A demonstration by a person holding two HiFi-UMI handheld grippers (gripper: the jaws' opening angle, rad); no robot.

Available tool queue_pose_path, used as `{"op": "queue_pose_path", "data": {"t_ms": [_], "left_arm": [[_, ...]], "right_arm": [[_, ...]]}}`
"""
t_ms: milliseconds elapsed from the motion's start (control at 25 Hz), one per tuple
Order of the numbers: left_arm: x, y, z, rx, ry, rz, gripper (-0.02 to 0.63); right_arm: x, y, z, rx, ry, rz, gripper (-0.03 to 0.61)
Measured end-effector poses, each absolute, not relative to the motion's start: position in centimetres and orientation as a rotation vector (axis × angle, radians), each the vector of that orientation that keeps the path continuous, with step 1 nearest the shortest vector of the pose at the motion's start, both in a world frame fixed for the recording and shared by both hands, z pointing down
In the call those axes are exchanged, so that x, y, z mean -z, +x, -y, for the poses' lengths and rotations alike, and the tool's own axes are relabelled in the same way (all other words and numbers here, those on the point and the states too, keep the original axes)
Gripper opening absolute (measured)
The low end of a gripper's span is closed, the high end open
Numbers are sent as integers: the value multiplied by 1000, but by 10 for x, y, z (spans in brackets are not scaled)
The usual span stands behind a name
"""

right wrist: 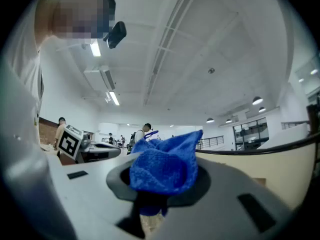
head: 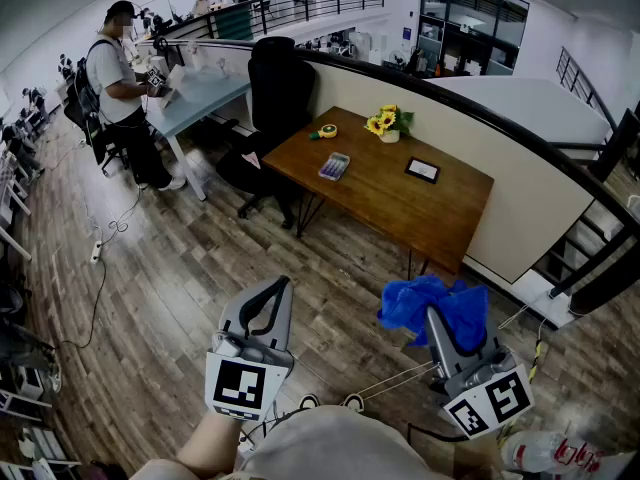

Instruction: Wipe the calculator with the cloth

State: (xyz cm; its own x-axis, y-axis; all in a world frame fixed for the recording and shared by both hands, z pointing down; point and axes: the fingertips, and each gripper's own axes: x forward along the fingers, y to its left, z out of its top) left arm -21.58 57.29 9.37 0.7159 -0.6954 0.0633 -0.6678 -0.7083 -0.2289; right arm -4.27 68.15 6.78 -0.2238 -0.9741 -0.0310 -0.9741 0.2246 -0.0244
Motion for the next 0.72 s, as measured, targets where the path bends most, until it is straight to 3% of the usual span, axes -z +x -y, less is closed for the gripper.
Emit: {"op": "queue_pose_path", "data": {"t_ms": [720], "left_arm": [[-102,-150,-592,200,-2735,-1096,2]], "right_arm": [[-98,20,-691,36,-1939,-2499,95]]}}
